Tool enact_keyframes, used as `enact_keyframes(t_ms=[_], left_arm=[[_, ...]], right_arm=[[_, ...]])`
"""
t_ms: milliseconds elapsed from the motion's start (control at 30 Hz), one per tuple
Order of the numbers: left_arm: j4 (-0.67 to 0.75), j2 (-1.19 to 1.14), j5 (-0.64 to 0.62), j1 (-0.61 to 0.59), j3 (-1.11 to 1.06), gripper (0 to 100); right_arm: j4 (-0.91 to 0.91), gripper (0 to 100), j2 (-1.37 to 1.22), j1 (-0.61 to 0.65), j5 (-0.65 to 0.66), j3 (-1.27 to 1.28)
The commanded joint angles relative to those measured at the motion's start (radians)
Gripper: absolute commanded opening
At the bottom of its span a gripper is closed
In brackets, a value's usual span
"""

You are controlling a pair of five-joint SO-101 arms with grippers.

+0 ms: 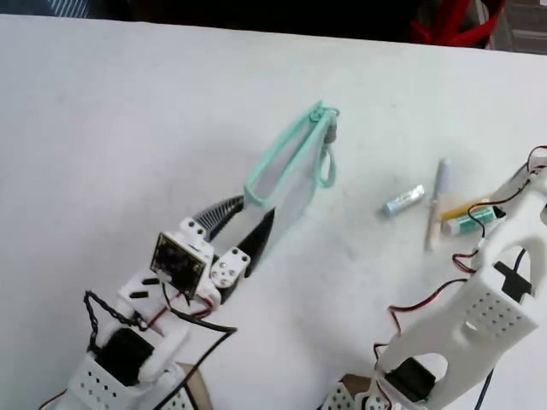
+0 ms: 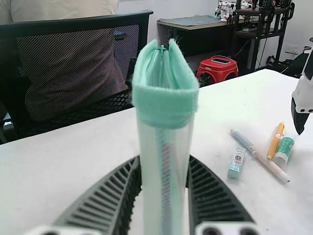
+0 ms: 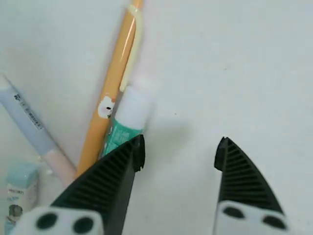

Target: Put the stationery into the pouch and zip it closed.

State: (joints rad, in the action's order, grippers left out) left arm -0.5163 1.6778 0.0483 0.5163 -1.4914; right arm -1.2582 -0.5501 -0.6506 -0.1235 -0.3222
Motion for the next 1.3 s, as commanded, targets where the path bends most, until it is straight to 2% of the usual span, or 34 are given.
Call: enact_keyframes(t_ms=[0, 200, 400, 567, 833, 1067, 1267], left_arm=[[0.009, -0.008, 0.011, -0.012, 0.002, 13], [0.009, -0.008, 0.011, -0.012, 0.002, 13], [0.009, -0.008, 0.011, -0.012, 0.002, 13], [0.009, -0.008, 0.012, -0.012, 0.002, 13], [0.009, -0.008, 0.012, -0.012, 0.002, 13], [0.009, -0.008, 0.012, -0.012, 0.002, 13], [0.009, -0.008, 0.012, -0.012, 0.000, 13]], right_arm=[[0.047, 23.3, -0.010, 0.013, -0.060, -0.012], [0.062, 23.3, -0.039, 0.045, -0.094, -0.014], [0.064, 23.2, 0.041, 0.070, -0.175, -0.014], [0.166, 23.2, 0.027, 0.085, -0.178, -0.011], [0.260, 23.0, -0.102, 0.036, -0.178, -0.014], [0.263, 10.3, -0.156, 0.031, -0.173, -0.014], [0.163, 9.8, -0.117, 0.039, -0.169, -0.014]])
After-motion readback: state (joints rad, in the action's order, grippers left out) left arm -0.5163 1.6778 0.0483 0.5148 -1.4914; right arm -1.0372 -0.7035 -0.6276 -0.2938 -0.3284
